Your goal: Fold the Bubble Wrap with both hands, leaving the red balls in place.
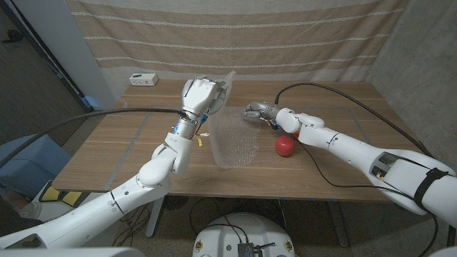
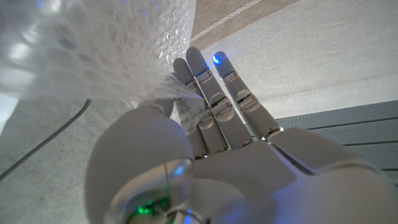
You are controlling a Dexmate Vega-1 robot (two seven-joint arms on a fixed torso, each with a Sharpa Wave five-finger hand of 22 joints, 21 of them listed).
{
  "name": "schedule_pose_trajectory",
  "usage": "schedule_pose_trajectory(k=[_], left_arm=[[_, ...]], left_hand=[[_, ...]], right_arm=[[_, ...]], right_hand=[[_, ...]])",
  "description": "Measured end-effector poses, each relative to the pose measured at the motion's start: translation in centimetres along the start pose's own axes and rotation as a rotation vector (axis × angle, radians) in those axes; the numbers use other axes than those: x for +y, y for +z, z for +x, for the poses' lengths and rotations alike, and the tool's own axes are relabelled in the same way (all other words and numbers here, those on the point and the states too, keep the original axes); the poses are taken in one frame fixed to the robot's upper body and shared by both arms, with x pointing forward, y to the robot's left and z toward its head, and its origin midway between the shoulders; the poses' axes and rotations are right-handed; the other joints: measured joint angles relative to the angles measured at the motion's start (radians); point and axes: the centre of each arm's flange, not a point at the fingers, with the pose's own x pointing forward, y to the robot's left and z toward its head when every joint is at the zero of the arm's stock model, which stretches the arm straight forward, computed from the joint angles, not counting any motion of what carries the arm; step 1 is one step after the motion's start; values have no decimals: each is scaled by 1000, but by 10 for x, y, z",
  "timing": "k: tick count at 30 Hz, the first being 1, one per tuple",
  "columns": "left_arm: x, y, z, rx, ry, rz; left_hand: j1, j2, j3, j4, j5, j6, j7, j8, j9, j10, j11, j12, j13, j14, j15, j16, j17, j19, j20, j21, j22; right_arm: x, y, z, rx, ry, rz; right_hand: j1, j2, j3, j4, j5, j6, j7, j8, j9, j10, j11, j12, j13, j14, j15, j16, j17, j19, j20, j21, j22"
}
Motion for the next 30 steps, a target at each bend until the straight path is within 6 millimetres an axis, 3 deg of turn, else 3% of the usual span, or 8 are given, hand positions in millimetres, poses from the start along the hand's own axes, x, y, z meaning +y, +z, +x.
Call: schedule_pose_trajectory(k=[6,7,14,15,23,27,30], left_arm=[[10,-15,3,-19,11,46],[0,6,1,-130,-82,-56],[1,7,-1,-207,-150,-72],[-3,15,-4,-255,-203,-103],[-8,19,-10,-314,-291,-137],[-13,22,-15,-337,-336,-157],[-17,23,-17,-347,-358,-170]], left_hand=[[-4,-4,2,2,0,0,0,0,-5,0,0,-4,5,-8,7,-10,-4,-12,0,4,2],[-4,-4,4,4,0,0,0,0,-5,0,0,-4,5,-7,7,-10,-6,-13,-1,4,2],[-4,-4,4,4,0,5,-5,0,-9,-6,5,-11,5,-17,13,-17,-10,-23,3,8,2],[-4,-4,4,4,0,5,-5,0,-9,-6,5,-11,5,-22,14,-19,-13,-23,3,8,2],[-4,-4,4,4,-7,5,-5,-1,-14,-11,10,-20,2,-37,23,-36,-28,-39,8,8,2],[-4,-4,4,4,-8,5,-5,-8,-14,-11,10,-26,-3,-44,22,-43,-33,-49,7,8,2],[-4,-4,4,4,-8,7,-4,-9,-15,-11,10,-29,-7,-46,25,-47,-38,-48,7,8,2]], right_arm=[[-1,0,0,6,0,3],[-1,-1,0,7,0,3],[0,-1,0,17,4,4],[-1,0,1,16,3,5],[-3,-1,3,33,10,3],[-4,0,3,36,11,5],[-9,-2,1,41,3,15]], right_hand=[[0,0,0,0,0,0,0,-4,0,0,0,0,0,0,0,0,0,0,0,0,0],[0,0,0,0,0,0,0,-4,0,0,0,0,0,0,0,0,0,0,0,0,0],[0,0,8,-8,0,0,0,-4,0,0,0,-9,0,0,0,-7,0,0,0,0,0],[7,-7,7,-12,0,0,0,-4,0,0,0,-9,0,0,0,-10,-1,0,0,0,0],[55,-34,24,-71,0,0,0,-11,0,0,0,-14,0,1,0,-18,-11,1,14,-8,0],[95,-76,20,-121,0,0,0,-16,0,0,0,-19,0,25,0,-18,-12,-1,59,-8,-1],[87,-124,6,-137,0,-14,-14,-19,0,-15,3,-26,0,25,0,-19,-11,-8,87,-13,0]])
